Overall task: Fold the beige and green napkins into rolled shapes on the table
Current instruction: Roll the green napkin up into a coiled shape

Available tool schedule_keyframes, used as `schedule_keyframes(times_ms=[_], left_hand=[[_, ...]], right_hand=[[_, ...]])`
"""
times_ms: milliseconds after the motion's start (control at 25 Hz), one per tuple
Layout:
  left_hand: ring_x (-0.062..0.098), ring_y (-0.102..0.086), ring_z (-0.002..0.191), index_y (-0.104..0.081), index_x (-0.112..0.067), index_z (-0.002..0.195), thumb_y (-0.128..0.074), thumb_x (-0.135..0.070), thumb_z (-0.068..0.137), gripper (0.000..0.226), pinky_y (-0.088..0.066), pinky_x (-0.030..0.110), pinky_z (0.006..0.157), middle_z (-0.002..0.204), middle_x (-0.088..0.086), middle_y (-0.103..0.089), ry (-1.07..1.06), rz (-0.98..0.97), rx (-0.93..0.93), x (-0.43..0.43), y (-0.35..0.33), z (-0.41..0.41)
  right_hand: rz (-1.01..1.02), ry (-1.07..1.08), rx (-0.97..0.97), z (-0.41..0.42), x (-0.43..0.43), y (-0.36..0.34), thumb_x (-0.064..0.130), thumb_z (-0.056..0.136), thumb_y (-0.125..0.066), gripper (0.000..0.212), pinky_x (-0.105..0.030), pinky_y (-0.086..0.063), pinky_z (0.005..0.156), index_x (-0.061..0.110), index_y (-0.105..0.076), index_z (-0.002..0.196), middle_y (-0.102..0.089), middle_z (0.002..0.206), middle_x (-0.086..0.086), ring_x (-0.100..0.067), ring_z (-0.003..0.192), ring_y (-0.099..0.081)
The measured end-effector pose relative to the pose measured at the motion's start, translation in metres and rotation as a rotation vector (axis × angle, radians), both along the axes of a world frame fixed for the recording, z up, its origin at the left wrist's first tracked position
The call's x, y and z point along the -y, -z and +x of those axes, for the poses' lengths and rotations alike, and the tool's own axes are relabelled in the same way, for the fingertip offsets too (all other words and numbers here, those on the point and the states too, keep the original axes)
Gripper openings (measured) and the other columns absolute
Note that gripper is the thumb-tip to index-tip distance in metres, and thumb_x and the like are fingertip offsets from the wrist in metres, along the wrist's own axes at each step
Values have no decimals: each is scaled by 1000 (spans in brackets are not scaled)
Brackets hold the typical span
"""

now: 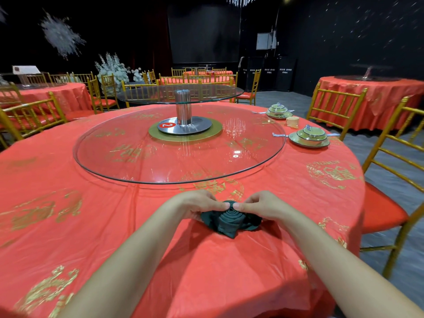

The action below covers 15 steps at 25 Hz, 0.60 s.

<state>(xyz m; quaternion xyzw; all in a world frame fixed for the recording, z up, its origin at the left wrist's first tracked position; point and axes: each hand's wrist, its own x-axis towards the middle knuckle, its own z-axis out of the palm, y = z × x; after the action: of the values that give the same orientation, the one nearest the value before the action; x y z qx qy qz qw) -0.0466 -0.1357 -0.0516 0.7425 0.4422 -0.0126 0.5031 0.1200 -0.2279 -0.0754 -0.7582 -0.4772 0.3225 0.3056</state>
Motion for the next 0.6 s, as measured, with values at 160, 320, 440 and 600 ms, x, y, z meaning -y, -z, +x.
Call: schedule_keyframes(times_ms=[160, 320, 440, 600], left_hand=[[10, -45, 76, -57, -5, 113, -69, -39, 82, 48, -37, 18, 54, 84, -3, -48, -41, -26, -29, -7, 0, 1], [23, -63, 102, -57, 1, 116, -74, -27, 78, 51, -50, 33, 93, 112, 12, -66, -62, -219, 78, -7, 6, -2], [30, -61, 110, -63, -2, 109, -71, -24, 80, 37, -44, 42, 102, 113, 15, -67, -48, -273, 161, -3, 9, -9], [23, -68, 82, -64, -5, 88, -64, -12, 86, 7, -56, 32, 77, 92, 13, -70, -126, -347, 440, 4, 7, -20]], right_hand=[[45, 8, -42, -1, 2, -1, 47, 69, -77, 41, -20, -36, 52, 12, -70, 90, -60, 76, 1, -10, 64, -51], [80, 15, -58, -1, 3, 1, 46, 67, -79, 41, -17, -38, 50, 17, -68, 94, -62, 84, 0, -7, 65, -54], [88, -14, -60, 0, 4, 3, 47, 66, -79, 48, -17, -38, 49, 18, -65, 101, -62, 87, -3, -9, 66, -55], [265, 167, -367, 0, 5, -2, 54, 65, -69, 64, -22, -39, 54, 11, -60, 110, -64, 87, -6, -12, 65, -56]])
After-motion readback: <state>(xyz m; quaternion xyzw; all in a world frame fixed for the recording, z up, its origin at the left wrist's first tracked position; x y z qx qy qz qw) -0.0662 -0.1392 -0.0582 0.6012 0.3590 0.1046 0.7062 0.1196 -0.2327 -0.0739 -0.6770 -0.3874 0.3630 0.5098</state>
